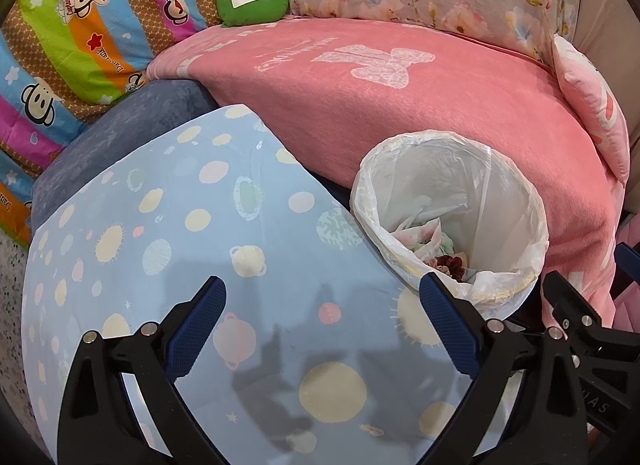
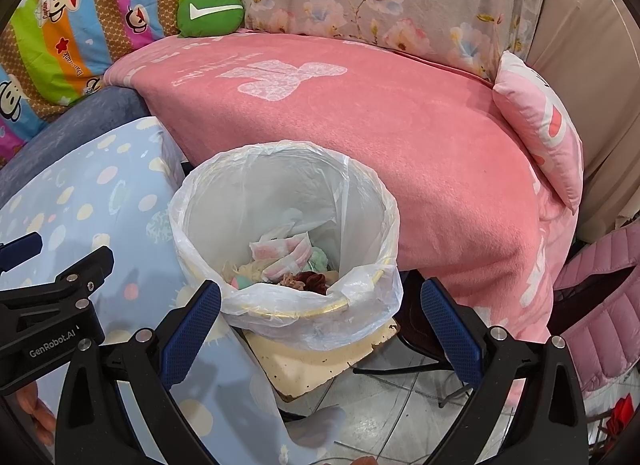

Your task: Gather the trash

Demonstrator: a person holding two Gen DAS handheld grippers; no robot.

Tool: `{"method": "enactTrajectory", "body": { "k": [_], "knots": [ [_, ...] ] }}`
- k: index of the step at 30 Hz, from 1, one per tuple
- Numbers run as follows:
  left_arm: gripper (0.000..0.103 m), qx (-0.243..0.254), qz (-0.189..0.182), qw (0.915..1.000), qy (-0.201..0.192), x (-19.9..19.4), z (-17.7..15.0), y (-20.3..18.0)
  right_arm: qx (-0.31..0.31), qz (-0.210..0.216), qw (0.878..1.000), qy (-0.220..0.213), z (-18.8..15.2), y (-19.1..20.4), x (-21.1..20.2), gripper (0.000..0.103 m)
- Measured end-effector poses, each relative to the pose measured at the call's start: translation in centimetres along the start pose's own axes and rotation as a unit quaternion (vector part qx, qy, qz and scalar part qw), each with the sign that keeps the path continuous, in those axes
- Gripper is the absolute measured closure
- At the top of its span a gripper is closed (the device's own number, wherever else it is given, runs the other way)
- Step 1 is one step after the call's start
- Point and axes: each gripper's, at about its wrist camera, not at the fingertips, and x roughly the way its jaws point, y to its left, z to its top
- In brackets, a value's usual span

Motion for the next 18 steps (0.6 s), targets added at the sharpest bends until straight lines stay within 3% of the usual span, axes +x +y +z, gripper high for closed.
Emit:
{"method": "enactTrajectory", "body": {
  "k": [18],
  "knots": [
    [0.010,0.007,-0.001,1.0000,0.001,0.05,-0.29,-0.18,-0.001,0.000,1.000,0.001,-0.12,0.06,0.07,0.007]
  ]
}}
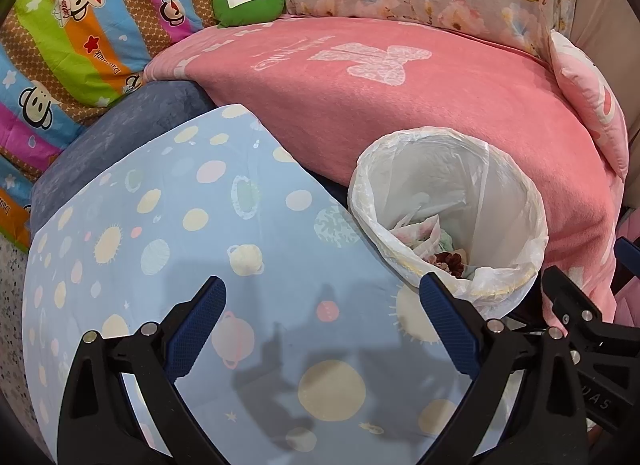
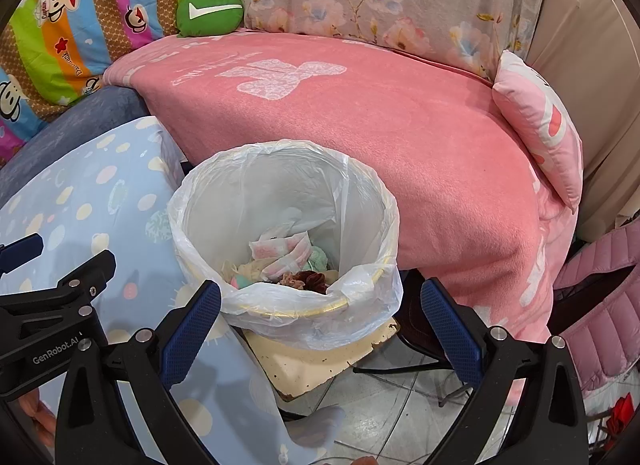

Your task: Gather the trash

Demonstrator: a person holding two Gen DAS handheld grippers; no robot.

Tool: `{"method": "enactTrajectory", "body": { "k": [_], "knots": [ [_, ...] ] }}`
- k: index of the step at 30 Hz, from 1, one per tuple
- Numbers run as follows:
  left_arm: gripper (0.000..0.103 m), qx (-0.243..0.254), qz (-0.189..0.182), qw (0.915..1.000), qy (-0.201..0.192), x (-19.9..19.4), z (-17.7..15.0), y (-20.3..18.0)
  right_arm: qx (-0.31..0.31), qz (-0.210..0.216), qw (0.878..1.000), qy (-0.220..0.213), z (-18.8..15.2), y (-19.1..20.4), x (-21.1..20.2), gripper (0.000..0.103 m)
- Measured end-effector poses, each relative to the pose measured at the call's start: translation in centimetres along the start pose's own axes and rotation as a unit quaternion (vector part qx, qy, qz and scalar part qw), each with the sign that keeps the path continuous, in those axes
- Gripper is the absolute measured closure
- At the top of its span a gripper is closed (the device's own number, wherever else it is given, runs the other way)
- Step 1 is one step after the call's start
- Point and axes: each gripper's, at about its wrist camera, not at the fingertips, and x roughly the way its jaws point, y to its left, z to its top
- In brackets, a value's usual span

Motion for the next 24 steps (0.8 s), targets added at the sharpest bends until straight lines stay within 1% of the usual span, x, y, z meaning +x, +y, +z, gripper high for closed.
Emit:
{"method": "enactTrajectory", "body": {
  "k": [15,20,24],
  "knots": [
    [0.010,0.004,-0.001,1.0000,0.002,0.10,0.09,-0.16,0.000,-0.001,1.000,0.001,0.02,-0.16,0.13,0.007],
    [0.010,0.002,-0.007,1.0000,0.006,0.33,0.19,-0.08,0.001,-0.001,1.000,0.001,-0.07,-0.26,0.16,0.007],
    [0.010,0.013,-0.012,0.9998,0.007,0.47,0.17,-0.26,0.001,-0.001,1.000,0.001,-0.07,-0.35,0.16,0.007]
  ]
}}
